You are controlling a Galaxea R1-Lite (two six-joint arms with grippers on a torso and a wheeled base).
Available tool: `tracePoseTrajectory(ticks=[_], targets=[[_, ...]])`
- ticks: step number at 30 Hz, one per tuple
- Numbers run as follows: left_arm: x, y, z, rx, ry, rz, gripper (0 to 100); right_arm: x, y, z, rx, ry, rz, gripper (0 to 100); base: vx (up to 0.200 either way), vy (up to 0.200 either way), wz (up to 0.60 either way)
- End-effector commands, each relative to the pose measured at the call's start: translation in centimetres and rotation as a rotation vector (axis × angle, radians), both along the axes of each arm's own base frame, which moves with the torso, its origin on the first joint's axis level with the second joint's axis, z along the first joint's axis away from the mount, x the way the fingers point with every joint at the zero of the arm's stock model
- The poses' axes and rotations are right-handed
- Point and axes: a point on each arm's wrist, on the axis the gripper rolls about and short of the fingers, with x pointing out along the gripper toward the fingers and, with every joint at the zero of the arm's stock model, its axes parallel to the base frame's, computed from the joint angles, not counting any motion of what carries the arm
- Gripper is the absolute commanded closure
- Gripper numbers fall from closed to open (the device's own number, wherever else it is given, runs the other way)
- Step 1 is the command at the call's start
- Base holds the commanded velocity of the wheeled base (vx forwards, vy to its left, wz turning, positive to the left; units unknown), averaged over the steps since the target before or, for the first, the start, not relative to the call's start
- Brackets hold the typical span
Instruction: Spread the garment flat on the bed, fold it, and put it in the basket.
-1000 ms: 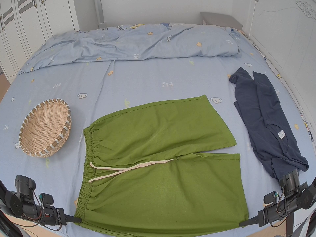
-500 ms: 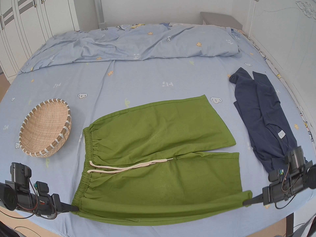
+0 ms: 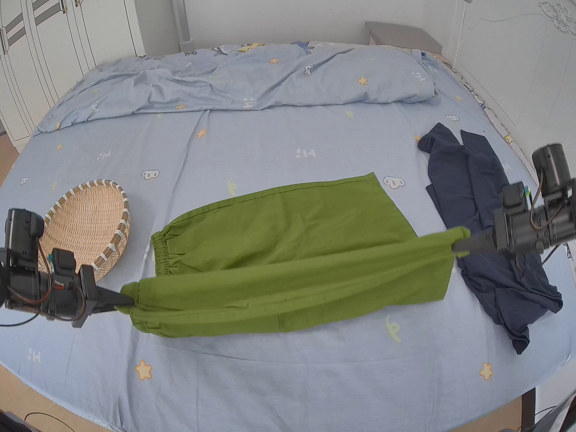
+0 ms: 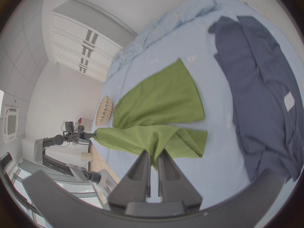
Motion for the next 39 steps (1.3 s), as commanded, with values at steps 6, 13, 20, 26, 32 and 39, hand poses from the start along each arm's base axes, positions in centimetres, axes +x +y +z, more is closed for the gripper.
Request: tracePoseTrajectory(ticks=[6,13,20,26,32,39], targets=[[7.7,0.6,3.8,-0.027,-0.057,0.023,100,6.3,1.0,5.2,0.003,-0.122,0.006,100,0.0,0.0,0.0],[11.3,1.3,3.9,-0.018,-0.082,0.037,100,9.8,1.4,4.7,0.001,-0.155,0.009,100,0.0,0.0,0.0],[12.7,2.1,3.4,-0.015,-0.081,0.053,100,12.4,1.7,4.4,0.011,-0.227,0.008,100,0.0,0.0,0.0],[12.9,3.0,3.0,-0.014,-0.074,0.077,100,13.6,3.0,5.0,0.02,-0.268,0.029,100,0.0,0.0,0.0],[13.1,3.2,2.9,-0.012,-0.076,0.08,100,15.1,4.0,4.6,0.017,-0.28,0.027,100,0.0,0.0,0.0],[13.2,2.8,2.7,-0.012,-0.071,0.066,100,15.6,4.5,3.6,-0.015,-0.257,0.003,100,0.0,0.0,0.0]])
